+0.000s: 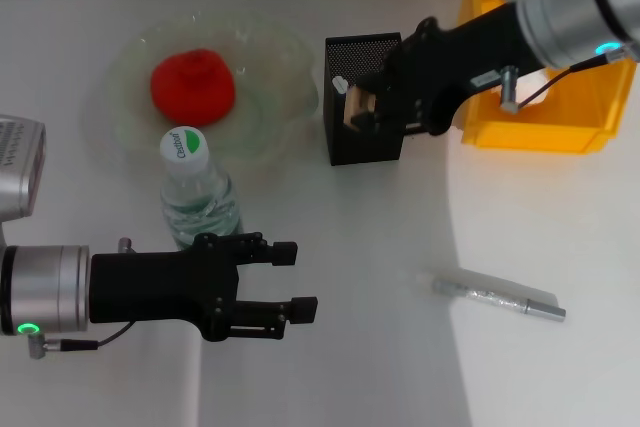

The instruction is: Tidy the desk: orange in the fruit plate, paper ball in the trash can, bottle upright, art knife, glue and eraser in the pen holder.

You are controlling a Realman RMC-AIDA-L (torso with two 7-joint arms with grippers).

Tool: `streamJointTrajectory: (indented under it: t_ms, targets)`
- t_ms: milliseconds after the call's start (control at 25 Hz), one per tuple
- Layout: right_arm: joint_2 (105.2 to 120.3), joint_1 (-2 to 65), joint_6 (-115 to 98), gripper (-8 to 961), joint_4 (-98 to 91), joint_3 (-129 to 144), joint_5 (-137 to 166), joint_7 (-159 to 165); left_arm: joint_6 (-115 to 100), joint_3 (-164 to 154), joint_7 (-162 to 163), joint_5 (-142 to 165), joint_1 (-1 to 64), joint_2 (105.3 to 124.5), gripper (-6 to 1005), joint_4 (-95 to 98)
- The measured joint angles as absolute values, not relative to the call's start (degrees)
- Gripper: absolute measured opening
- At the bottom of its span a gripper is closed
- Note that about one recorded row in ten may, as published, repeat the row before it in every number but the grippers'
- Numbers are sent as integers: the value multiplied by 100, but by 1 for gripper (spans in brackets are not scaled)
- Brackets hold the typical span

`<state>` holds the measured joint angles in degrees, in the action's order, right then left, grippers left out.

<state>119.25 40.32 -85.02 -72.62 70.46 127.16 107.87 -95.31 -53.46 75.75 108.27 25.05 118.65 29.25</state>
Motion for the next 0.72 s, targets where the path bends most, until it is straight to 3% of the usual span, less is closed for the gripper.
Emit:
streamJointTrajectory:
  t_ms: [280,720]
  targets:
    - [11923,3721,-7391,393,-7010,6267,12066,10768,-9512,-5353,7574,10828,2511,11855,798,2957]
    - [11909,4326,-6853,406,-5928,6291,12577,10804,-9490,-5329,7568,10836,2549,11856,798,2926]
